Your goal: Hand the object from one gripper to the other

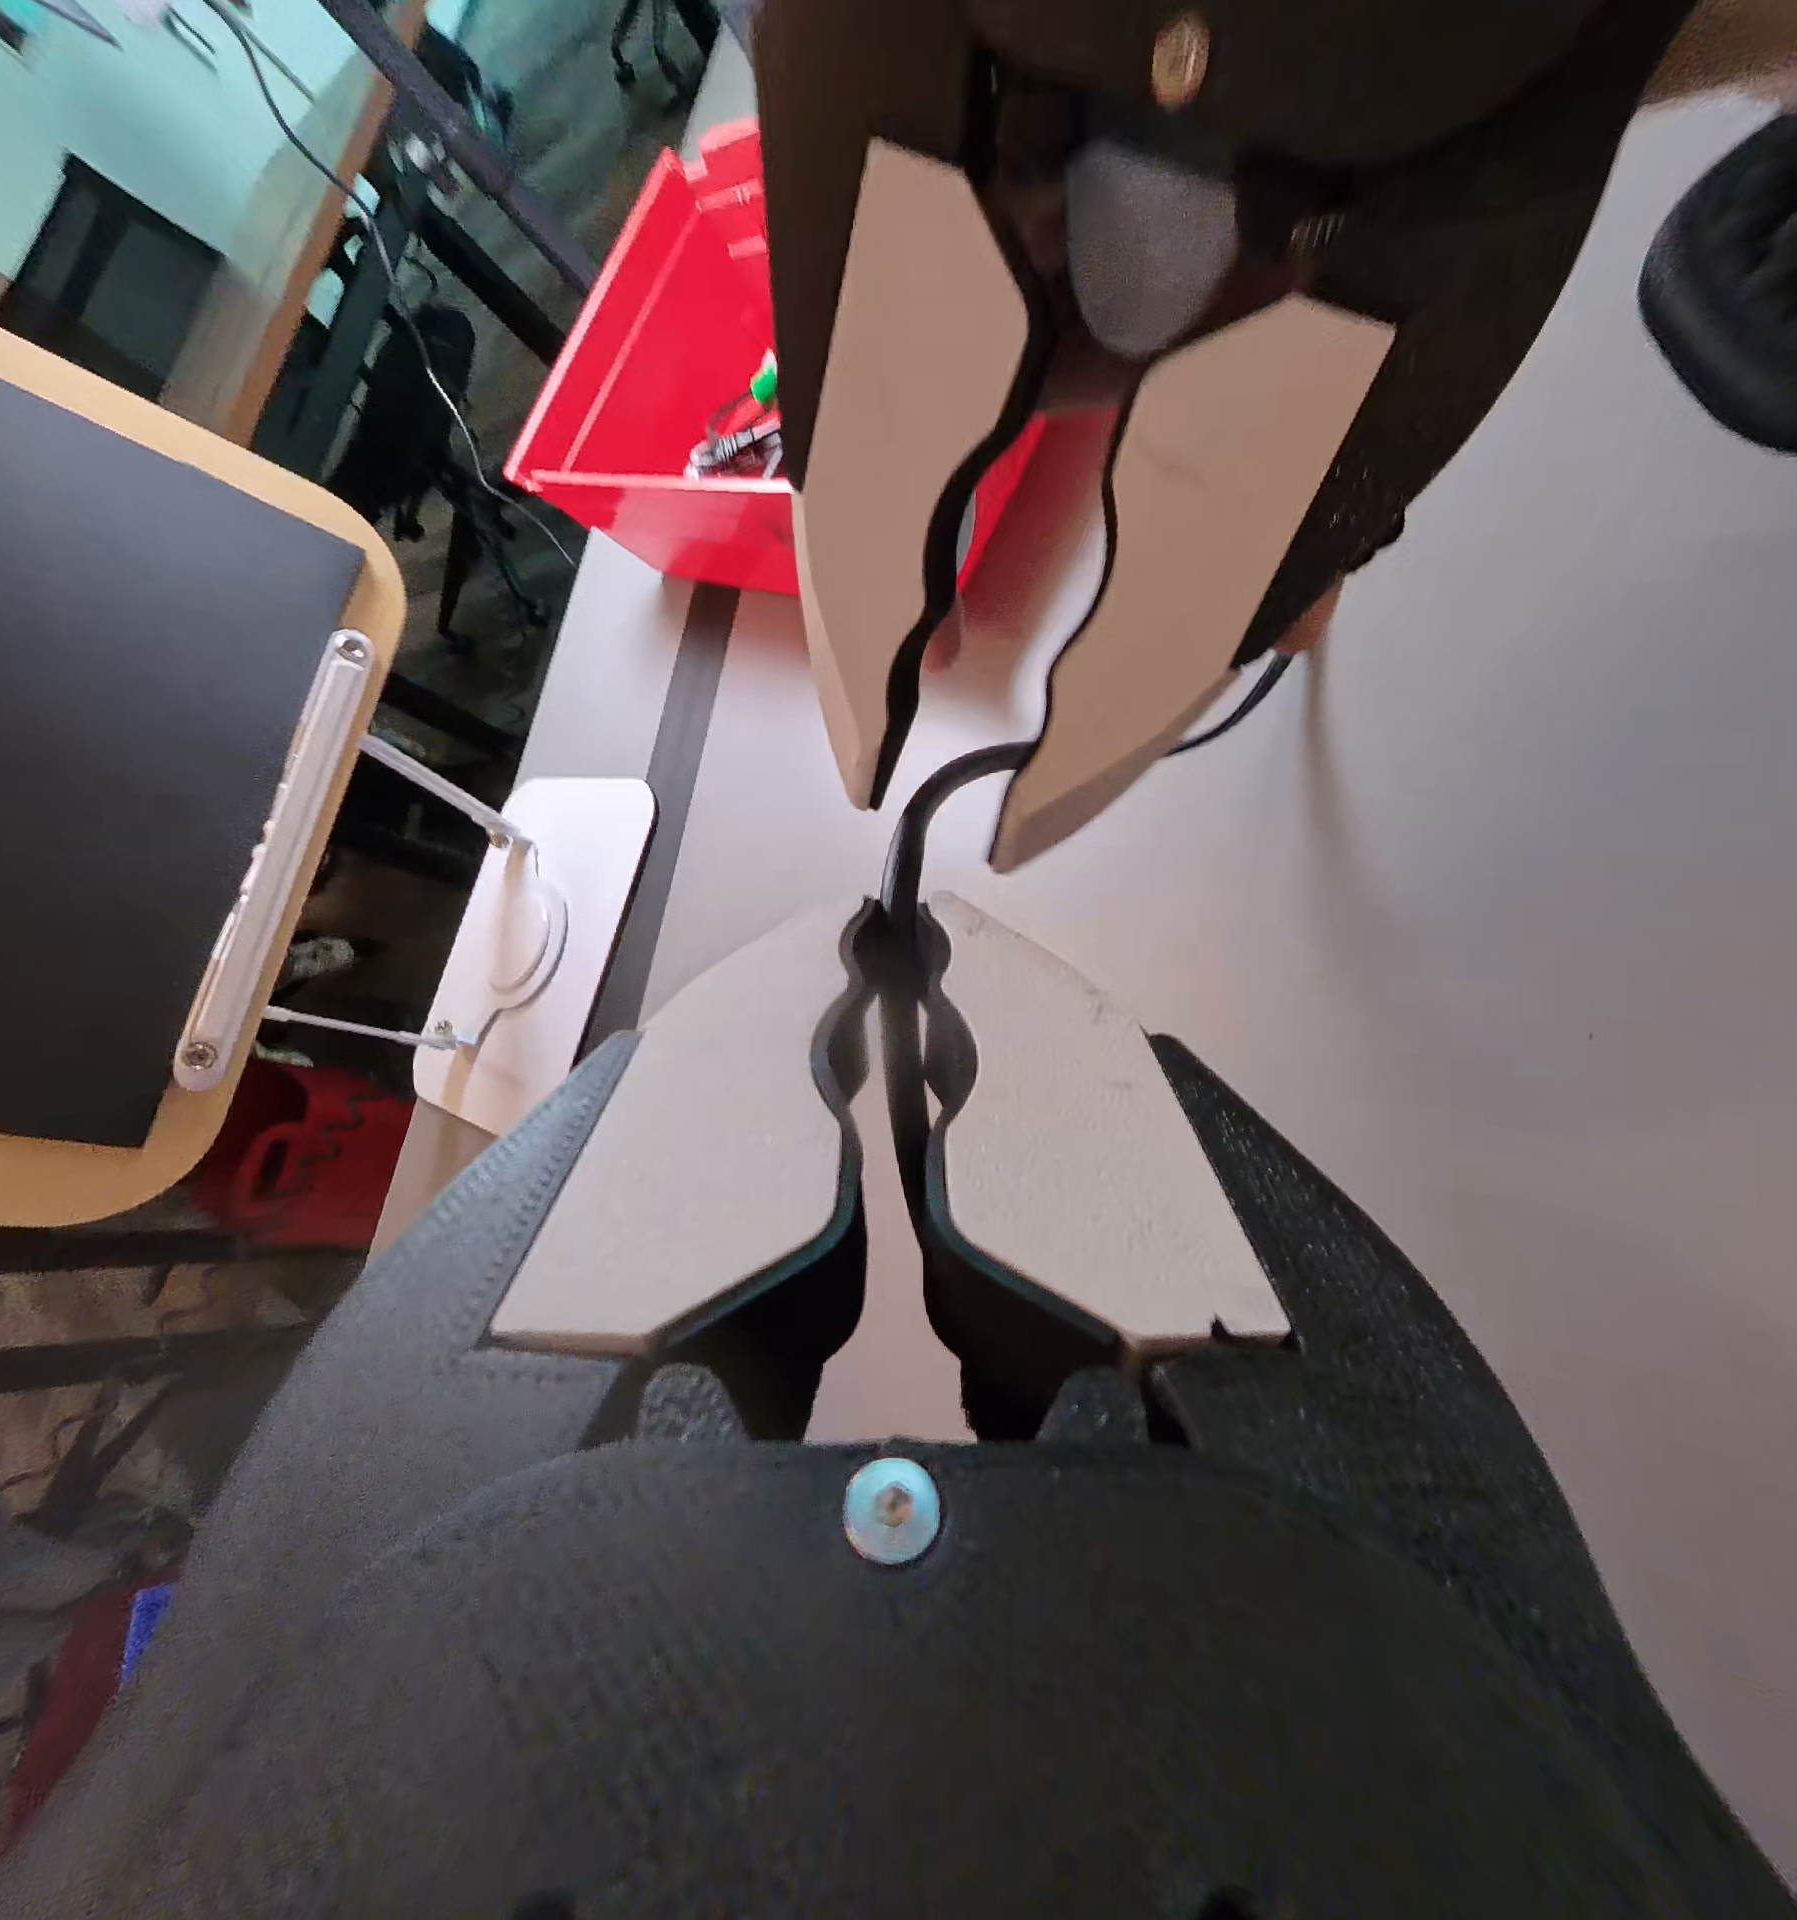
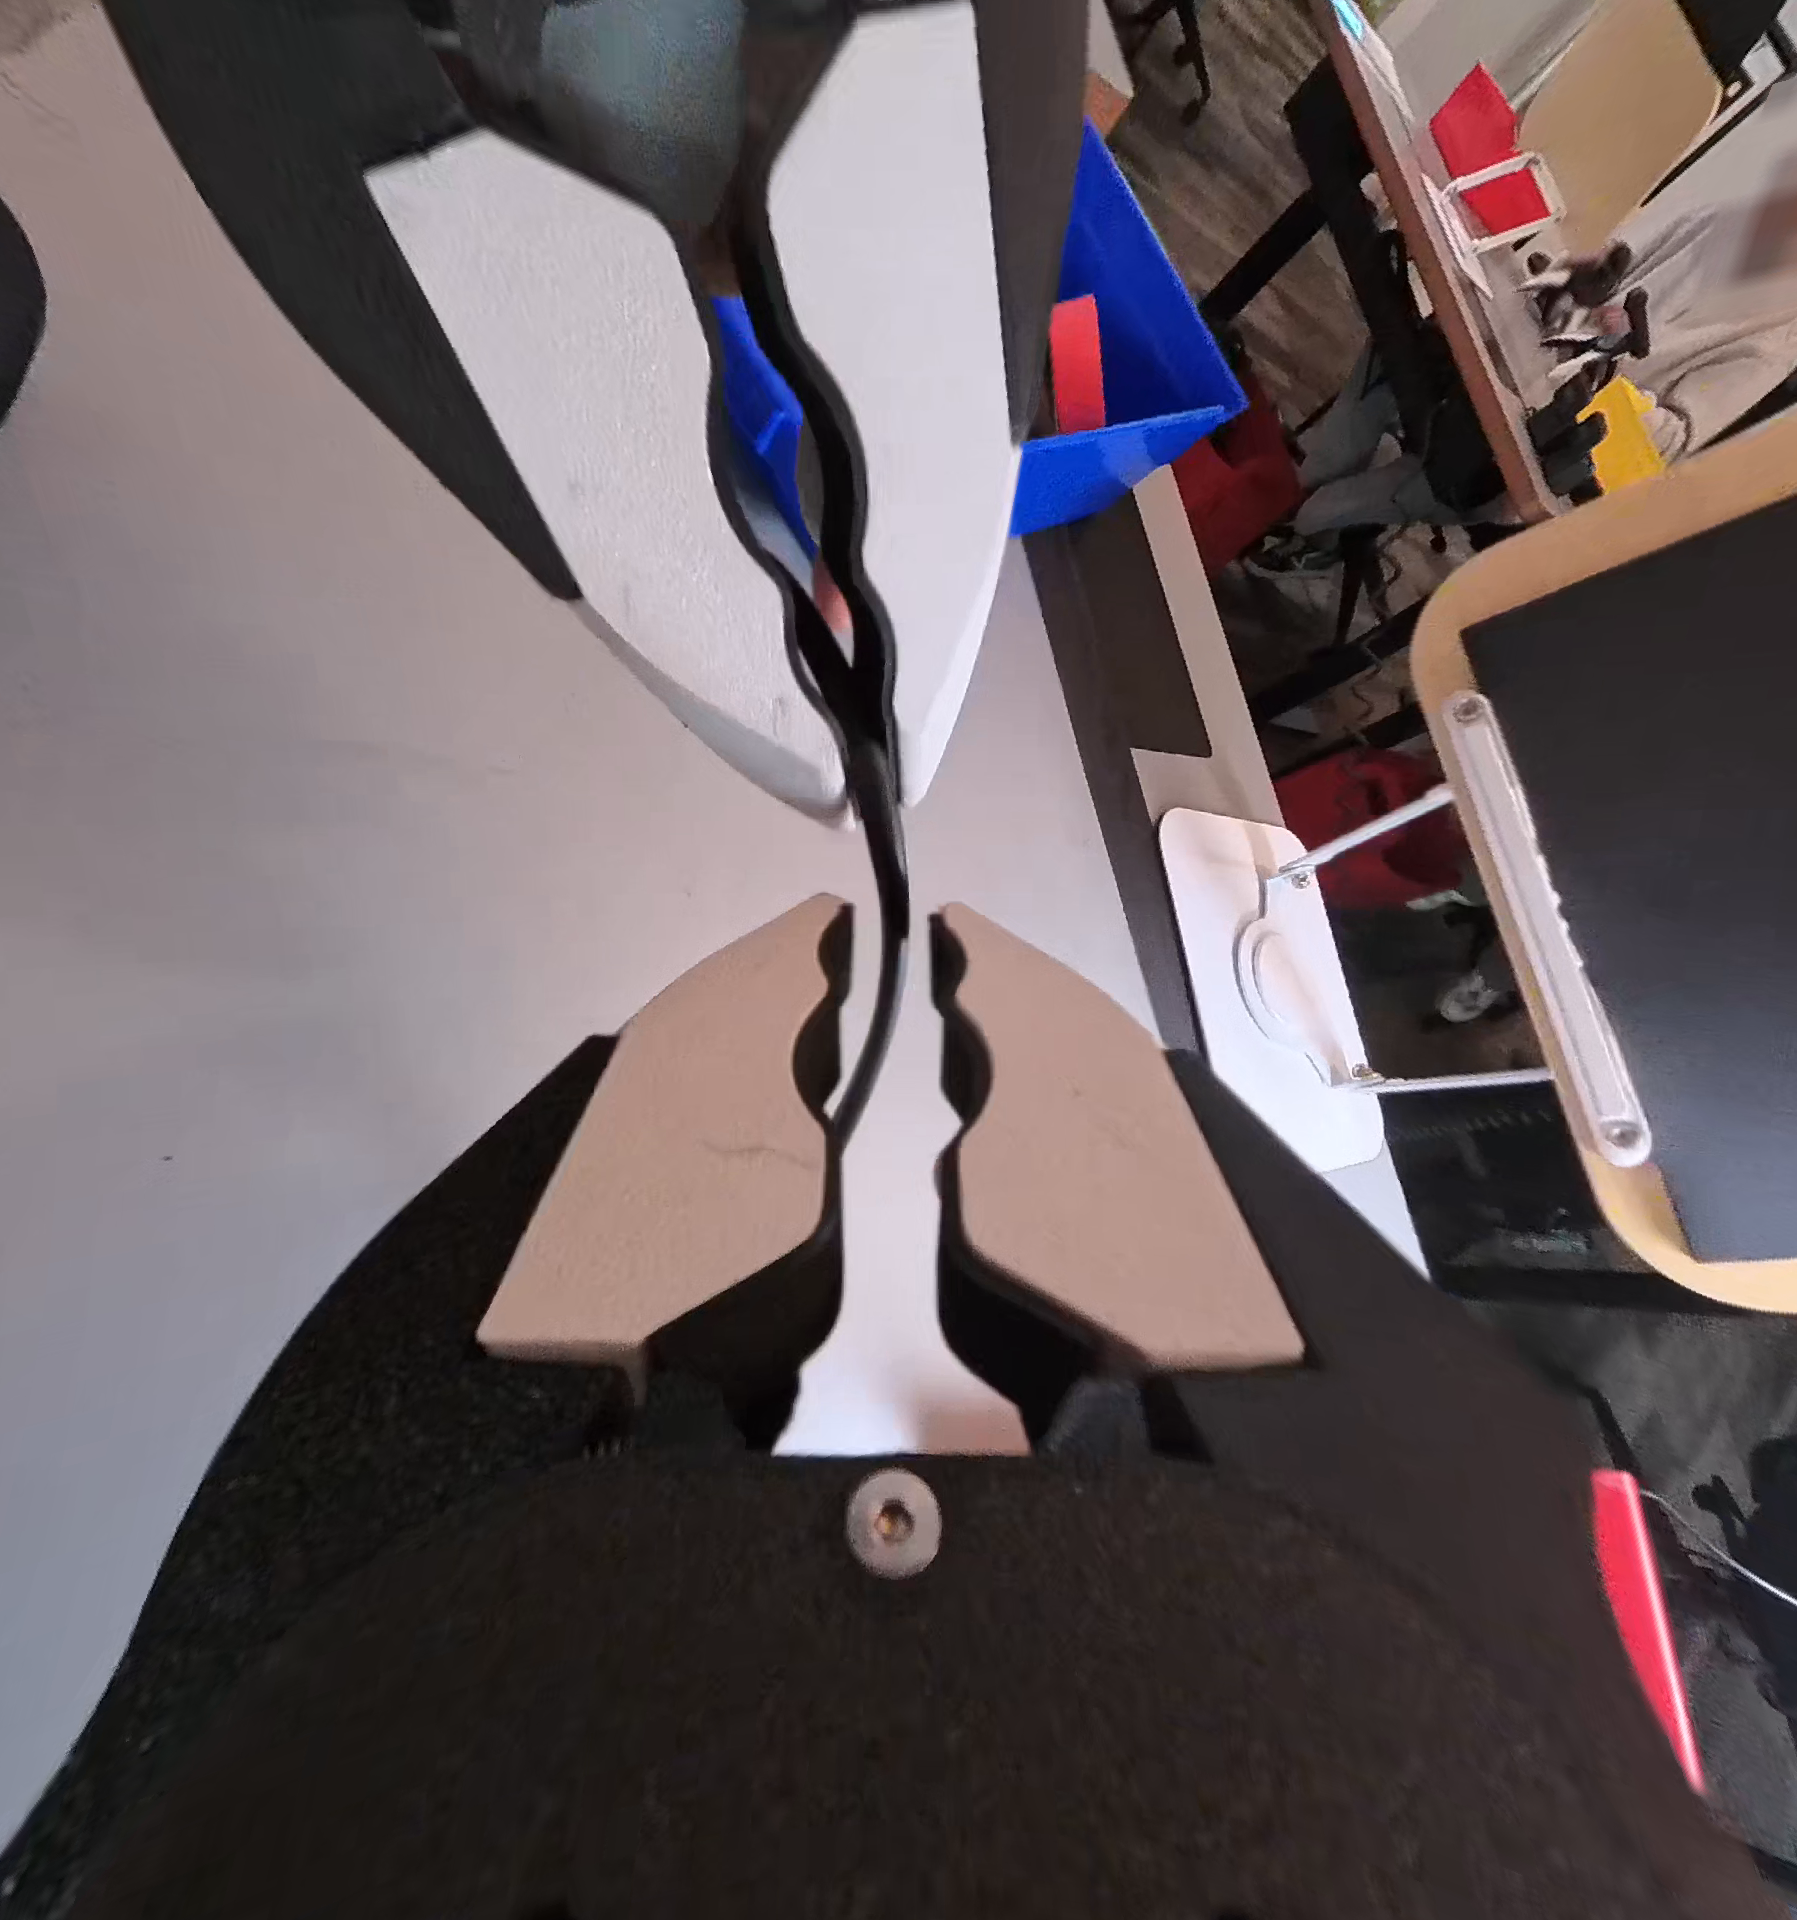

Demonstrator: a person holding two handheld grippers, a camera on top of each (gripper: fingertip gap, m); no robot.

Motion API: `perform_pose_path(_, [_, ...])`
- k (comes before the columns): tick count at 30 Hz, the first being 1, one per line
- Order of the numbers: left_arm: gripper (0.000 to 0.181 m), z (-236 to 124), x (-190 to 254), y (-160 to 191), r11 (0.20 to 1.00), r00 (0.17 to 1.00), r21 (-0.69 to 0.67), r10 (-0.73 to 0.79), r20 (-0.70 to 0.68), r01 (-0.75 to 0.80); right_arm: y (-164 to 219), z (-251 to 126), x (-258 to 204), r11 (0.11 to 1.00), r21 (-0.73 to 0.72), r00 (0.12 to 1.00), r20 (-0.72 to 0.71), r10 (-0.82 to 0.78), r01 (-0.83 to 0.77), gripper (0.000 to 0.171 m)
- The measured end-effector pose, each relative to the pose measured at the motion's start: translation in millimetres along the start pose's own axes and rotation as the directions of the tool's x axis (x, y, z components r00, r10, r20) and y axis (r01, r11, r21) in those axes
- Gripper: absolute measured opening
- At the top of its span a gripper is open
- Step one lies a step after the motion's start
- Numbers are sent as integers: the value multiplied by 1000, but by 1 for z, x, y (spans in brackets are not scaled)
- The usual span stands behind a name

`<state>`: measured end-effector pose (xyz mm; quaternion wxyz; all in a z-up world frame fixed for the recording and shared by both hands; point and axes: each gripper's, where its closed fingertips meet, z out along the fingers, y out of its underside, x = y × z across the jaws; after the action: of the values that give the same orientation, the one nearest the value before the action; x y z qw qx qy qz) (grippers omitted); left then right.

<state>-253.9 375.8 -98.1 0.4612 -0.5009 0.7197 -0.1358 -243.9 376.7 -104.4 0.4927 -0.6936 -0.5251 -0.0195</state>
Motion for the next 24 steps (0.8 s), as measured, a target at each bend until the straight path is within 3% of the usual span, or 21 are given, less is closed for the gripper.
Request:
perform_pose_path(2, [6,-5,-2,-6,998,1000,52,-18,-6,19,6,3,-1,1000,-4,1000,26,12,-12,27])
perform_pose_path(4, [6,-8,-3,-5,997,999,64,-34,-19,35,9,9,-4,1000,6,999,45,18,-18,5])
perform_pose_path(8, [15,-4,-8,14,997,997,-6,-77,-19,77,7,2,-2,999,-9,998,47,33,-33,3])
perform_pose_path(10, [33,1,-9,18,996,996,-35,-86,-11,85,20,-2,2,995,-102,1000,18,17,-15,3])
perform_pose_path(12, [37,6,3,11,997,997,-29,-68,-47,67,25,-1,-3,988,-150,999,44,31,-24,3])
perform_pose_path(16, [19,19,17,9,998,998,-55,24,-54,-27,23,7,-16,985,-172,996,83,28,-13,3])
perform_pose_path(19, [4,15,13,5,1000,998,-7,8,-59,-9,15,2,-9,994,-108,997,59,39,-33,4])
perform_pose_path(22, [4,3,4,-2,998,999,69,-9,-51,13,9,-8,0,997,-25,995,63,80,-78,25])
perform_pose_path(24, [4,-3,1,-5,994,998,103,-30,-59,36,13,-6,0,997,-9,993,85,83,-82,28])
